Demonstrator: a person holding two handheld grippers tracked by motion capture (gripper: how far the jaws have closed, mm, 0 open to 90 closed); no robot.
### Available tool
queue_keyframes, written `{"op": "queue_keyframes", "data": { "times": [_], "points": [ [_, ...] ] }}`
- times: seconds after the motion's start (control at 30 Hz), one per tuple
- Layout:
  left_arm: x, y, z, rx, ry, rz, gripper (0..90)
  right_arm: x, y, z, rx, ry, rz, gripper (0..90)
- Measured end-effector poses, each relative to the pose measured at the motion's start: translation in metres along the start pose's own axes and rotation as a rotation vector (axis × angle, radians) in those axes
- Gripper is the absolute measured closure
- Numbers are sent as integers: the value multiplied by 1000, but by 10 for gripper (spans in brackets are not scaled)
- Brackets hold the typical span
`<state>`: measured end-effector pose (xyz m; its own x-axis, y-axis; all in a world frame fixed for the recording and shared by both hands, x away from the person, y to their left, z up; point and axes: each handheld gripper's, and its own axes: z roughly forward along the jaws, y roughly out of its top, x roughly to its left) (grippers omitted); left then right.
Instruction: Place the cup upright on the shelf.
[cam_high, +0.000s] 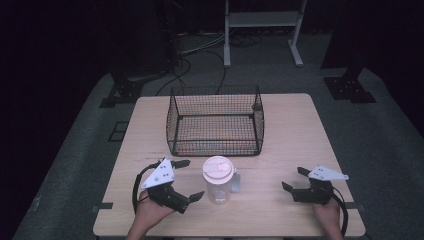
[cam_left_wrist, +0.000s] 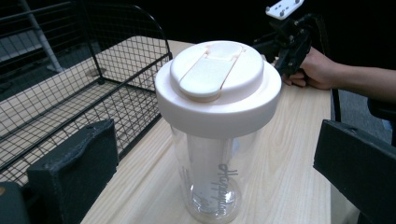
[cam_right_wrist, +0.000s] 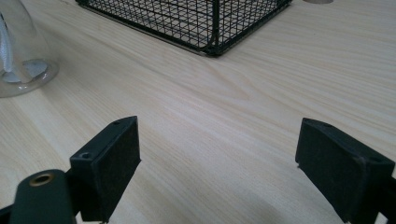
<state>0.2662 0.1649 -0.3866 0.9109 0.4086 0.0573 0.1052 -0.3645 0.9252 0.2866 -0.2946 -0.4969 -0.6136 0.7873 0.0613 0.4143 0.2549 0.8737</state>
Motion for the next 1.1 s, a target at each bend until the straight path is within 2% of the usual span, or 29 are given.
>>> {"op": "queue_keyframes", "data": {
  "times": [0.27,0.4,0.83,1.1],
  "points": [
    [-1,7,13,57,-17,27,0,0,0,0,0,2,0,129],
    [-4,10,22,100,-1,68,0,0,0,0,-1,3,0,129],
    [1,14,43,142,-44,30,0,0,0,0,-2,6,0,129],
    [4,16,53,168,-56,20,0,0,0,0,-1,8,0,129]
  ]
}}
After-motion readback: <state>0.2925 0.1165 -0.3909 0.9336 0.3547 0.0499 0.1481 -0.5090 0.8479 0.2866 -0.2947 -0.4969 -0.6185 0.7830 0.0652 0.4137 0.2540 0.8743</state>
